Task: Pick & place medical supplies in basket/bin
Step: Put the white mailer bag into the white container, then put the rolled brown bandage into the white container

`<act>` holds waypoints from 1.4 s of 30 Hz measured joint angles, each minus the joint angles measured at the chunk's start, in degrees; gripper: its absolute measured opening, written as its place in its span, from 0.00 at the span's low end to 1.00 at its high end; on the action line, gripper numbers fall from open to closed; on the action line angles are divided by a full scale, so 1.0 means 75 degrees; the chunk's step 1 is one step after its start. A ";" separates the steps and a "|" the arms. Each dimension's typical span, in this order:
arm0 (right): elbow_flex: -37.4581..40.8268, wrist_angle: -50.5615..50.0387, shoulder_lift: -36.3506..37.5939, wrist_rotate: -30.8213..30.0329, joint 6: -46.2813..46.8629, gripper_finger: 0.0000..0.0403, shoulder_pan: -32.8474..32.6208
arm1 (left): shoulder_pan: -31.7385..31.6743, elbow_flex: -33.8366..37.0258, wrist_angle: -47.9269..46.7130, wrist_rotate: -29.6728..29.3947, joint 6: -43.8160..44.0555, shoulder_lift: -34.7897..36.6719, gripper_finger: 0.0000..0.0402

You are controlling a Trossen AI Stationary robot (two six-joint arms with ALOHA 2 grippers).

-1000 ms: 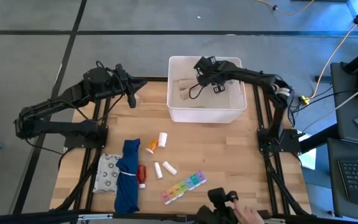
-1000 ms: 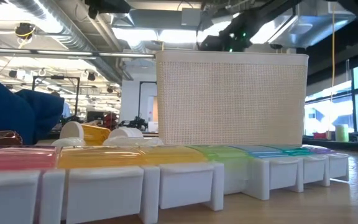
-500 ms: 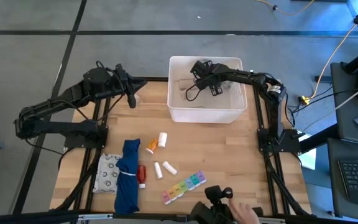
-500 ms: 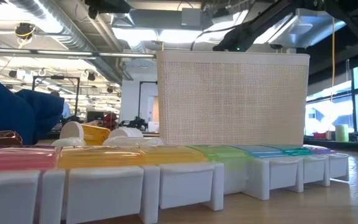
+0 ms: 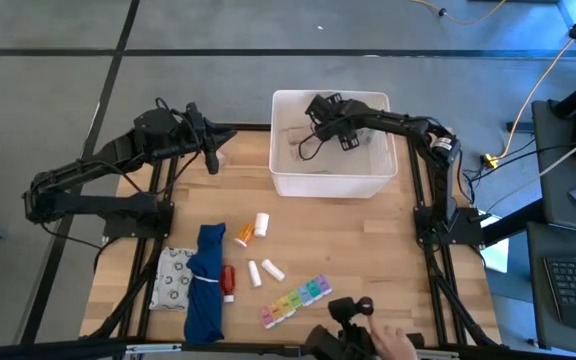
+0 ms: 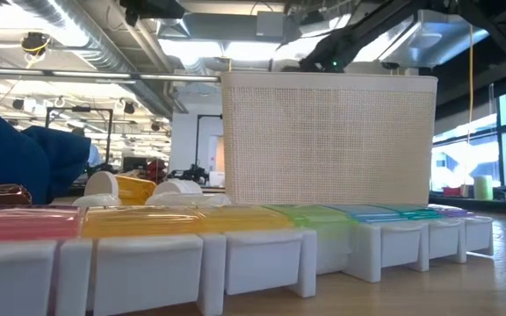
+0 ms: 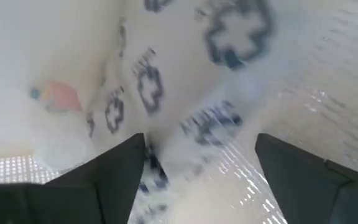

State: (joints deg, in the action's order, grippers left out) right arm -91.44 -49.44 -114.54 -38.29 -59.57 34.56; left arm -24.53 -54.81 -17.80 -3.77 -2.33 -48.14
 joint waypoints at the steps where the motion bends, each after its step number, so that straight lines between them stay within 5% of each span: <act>1: -0.0143 -0.0130 0.0000 0.0003 0.0058 0.78 -0.0021 | 0.0000 0.0000 -0.0003 0.0000 -0.0039 0.0000 0.15; 7: -0.1455 -0.0672 0.0000 0.0064 0.0300 0.78 -0.0157 | 0.0000 0.0000 -0.0005 0.0000 -0.0058 0.0000 0.15; 16: -0.4458 -0.1728 0.0012 0.0029 0.2388 0.78 -0.0705 | 0.0000 0.0000 -0.0006 -0.0015 -0.0134 0.0000 0.15; 20: -0.5843 -0.2623 0.0043 0.1191 0.3790 0.78 -0.1146 | 0.0000 0.0000 -0.0009 -0.0012 -0.0131 0.0000 0.15; 29: -0.4641 -0.3274 0.1432 0.4513 0.5881 0.78 -0.2725 | 0.0197 -0.0003 0.0000 0.1637 0.0268 -0.0002 0.15; 36: -0.3645 -0.3857 0.1827 0.4685 0.6856 0.78 -0.4390 | 0.1211 -0.0015 0.0008 0.1829 0.0912 -0.0189 0.15; 42: -0.2134 -0.3213 0.2448 0.4578 0.8061 0.78 -0.5733 | 0.2626 -0.0012 0.0058 0.0735 0.1273 -0.0813 0.14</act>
State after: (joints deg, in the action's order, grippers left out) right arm -107.45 -73.54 -96.18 -3.96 0.88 -8.44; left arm -4.84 -54.89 -17.37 1.74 7.22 -54.24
